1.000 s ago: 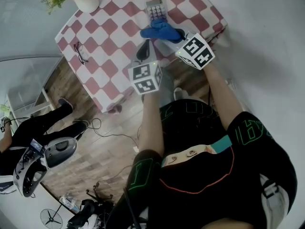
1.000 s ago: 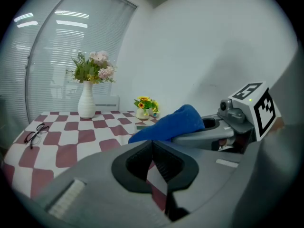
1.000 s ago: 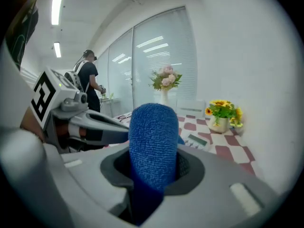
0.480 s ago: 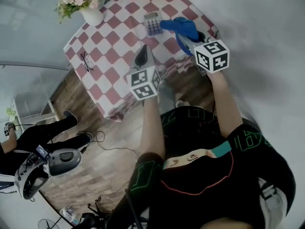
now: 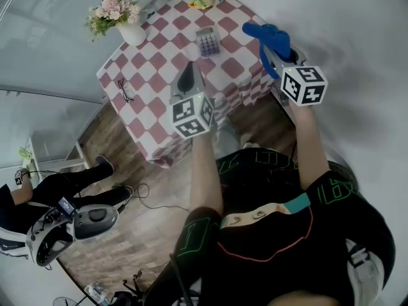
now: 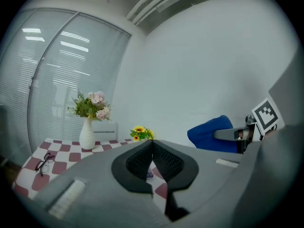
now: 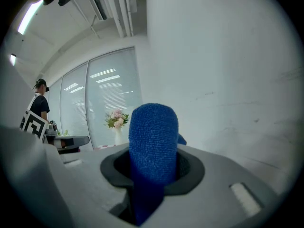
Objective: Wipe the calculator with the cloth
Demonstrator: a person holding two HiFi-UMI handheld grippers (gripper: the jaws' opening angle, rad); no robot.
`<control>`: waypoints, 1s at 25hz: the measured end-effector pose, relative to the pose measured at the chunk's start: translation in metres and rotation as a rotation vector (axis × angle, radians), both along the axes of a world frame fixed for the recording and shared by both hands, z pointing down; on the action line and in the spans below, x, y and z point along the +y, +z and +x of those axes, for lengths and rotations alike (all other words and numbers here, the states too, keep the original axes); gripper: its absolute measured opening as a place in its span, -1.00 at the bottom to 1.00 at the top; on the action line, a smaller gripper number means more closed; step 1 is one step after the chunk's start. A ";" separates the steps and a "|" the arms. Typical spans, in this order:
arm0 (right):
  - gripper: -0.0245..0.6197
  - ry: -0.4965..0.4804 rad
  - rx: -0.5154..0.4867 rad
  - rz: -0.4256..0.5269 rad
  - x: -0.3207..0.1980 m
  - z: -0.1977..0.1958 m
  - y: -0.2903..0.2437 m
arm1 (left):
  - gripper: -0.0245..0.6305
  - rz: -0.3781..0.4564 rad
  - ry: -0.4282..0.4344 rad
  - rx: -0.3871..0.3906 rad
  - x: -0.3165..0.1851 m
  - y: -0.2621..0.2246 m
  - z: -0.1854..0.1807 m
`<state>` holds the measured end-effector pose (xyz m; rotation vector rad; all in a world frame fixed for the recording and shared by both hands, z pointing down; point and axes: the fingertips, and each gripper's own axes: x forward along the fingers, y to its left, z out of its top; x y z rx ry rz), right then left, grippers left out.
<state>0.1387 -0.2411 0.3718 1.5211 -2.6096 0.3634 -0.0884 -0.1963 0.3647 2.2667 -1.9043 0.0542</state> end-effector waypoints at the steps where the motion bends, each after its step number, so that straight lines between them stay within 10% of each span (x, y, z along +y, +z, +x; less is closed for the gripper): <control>1: -0.57 0.000 -0.006 0.015 0.002 0.002 -0.004 | -0.89 0.013 0.002 -0.002 0.001 -0.004 0.001; 25: -0.57 0.041 0.015 0.159 -0.002 0.029 -0.039 | -0.89 0.047 0.098 -0.055 -0.030 -0.020 0.040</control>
